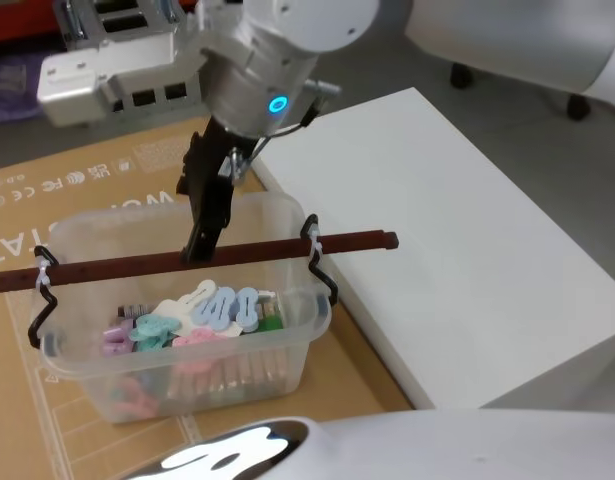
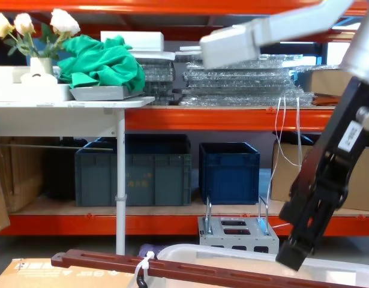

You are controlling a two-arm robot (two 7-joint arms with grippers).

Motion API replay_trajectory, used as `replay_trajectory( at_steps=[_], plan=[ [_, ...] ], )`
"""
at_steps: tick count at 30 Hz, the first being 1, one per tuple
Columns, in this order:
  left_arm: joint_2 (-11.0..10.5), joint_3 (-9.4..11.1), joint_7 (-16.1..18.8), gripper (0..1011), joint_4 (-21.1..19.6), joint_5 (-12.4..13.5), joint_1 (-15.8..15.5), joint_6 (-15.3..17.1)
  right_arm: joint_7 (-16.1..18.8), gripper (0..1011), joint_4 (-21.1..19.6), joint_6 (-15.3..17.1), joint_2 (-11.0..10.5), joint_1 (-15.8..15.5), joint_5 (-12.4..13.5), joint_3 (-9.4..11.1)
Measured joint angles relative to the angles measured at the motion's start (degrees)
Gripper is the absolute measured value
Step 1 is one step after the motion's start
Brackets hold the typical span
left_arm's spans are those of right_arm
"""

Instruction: Use one hand to grasp the basket and place it at the designated location.

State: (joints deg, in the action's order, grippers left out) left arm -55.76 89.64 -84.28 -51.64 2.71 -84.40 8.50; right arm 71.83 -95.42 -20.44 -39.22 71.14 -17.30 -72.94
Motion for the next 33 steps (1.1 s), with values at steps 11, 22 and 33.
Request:
replay_trajectory(
  at_steps=[11,22,33],
  plan=[
    [0.0,0.0,0.0,0,0.0,0.0,0.0,0.0,0.1,1001,3.1,0.9,3.2,-0.2,-2.5,-3.5],
    [0.0,0.0,0.0,0,0.0,0.0,0.0,0.0,0.1,1001,6.8,2.0,6.5,-1.1,-4.3,-6.7],
    [0.0,0.0,0.0,0,0.0,0.0,0.0,0.0,-0.1,1001,8.7,2.5,7.6,-1.3,-5.3,-7.9]
  ],
)
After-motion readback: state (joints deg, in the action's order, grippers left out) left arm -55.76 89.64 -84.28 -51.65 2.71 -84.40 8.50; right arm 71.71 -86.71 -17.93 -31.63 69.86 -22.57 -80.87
